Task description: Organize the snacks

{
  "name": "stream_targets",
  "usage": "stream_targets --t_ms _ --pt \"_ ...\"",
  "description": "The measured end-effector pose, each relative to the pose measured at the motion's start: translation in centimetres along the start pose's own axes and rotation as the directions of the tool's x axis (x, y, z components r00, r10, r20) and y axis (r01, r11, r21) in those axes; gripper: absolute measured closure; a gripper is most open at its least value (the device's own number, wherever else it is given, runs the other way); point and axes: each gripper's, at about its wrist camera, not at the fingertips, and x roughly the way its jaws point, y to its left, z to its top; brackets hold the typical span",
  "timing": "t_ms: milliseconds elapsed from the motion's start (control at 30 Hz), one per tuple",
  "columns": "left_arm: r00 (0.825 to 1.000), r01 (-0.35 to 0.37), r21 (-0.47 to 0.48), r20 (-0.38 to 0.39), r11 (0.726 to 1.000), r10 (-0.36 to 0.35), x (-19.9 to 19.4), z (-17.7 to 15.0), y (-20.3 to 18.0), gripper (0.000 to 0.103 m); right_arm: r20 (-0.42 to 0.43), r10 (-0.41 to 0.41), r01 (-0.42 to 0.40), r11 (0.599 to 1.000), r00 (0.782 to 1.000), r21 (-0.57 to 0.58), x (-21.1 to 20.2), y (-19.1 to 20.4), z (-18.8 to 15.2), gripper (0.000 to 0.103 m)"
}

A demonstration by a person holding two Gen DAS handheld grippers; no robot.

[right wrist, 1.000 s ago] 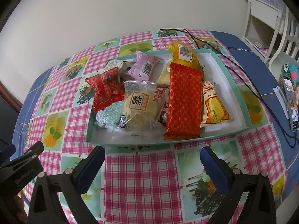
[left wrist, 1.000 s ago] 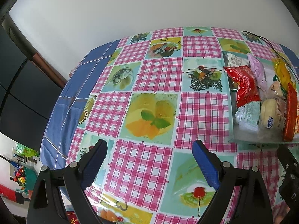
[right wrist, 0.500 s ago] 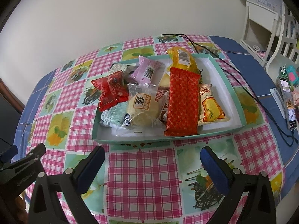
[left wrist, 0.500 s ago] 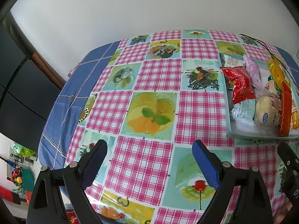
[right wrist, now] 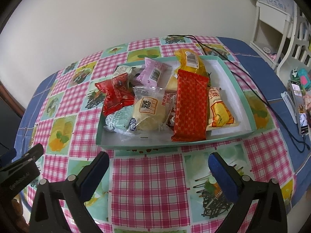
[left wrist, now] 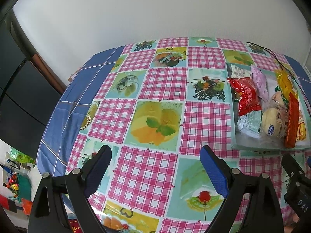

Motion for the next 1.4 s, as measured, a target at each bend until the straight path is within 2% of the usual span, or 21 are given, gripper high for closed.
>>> stream_targets --t_ms 1400 --pt "1.000 -0.005 -0.011 -0.013 1.000 0.005 0.37 0.02 0.22 0.011 -0.021 -0.014 0.014 1.000 1.000 -0.005 0.34 0.21 -0.01 0.000"
